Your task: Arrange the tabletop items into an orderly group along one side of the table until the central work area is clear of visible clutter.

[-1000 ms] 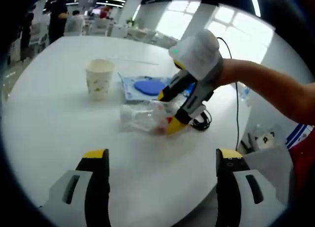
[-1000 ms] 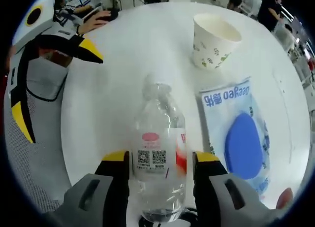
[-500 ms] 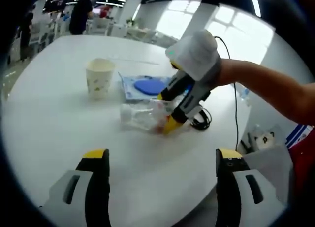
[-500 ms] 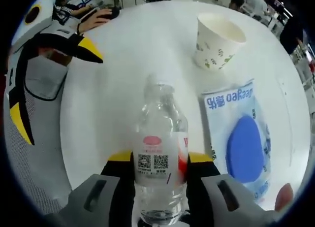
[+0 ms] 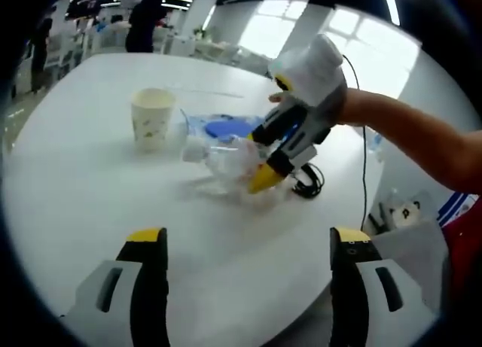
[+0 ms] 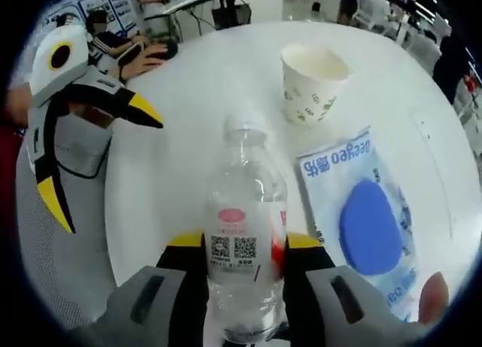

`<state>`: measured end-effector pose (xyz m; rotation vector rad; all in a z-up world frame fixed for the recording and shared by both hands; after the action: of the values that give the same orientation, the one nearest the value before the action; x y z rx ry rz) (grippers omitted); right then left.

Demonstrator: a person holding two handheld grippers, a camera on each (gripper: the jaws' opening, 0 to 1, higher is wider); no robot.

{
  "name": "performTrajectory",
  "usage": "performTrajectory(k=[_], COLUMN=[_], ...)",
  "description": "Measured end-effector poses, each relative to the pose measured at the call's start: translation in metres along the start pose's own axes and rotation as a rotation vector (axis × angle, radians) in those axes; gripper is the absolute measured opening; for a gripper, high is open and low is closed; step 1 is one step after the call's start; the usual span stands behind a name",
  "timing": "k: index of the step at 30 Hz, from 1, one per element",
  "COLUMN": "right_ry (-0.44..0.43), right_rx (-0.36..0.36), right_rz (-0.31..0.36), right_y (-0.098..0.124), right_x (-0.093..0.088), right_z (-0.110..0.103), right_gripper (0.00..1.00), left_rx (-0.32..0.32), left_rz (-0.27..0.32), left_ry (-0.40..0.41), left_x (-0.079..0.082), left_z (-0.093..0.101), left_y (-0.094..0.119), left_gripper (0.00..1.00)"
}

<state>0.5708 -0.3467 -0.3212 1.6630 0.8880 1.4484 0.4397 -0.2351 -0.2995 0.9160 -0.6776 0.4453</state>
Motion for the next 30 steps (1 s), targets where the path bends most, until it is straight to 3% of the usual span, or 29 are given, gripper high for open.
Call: performTrajectory(k=[11,22,30], right_ry=[-0.119,-0.216,-0.228], right_rx=[0.032,0.094,0.133], right_rz=[0.255,0.566,0.662], right_y=[0.021,0.043,0.055], right_x=[0.008,0.021,0.034], right_z=[-0.004,-0.011,-0.02], right_gripper=[0.37,0.37,0.37], left_rx=[0.008,0.009,0.002], left_rz=[0.035,0.101,0.178], left_ry=[0.02,0.056,0.064], left_x=[0.006,0.016,0.032], left_z=[-0.004,-0.007,-0.008], left_y=[0.005,0.016,0.028], left_gripper=[0.85,0.84,0.83])
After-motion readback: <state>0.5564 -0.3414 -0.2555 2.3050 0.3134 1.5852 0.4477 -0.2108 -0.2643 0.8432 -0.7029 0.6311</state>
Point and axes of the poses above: the point that each gripper's makers call its tool centre point, and the gripper's own axes: y roughly backward along the fingers, z roughly to its right, x roughly out of its top, the point moved 6 cm from there along y, roughly backward along the fingers, and after that the axes turned 2 degrees about y, right-handed, at the moved point
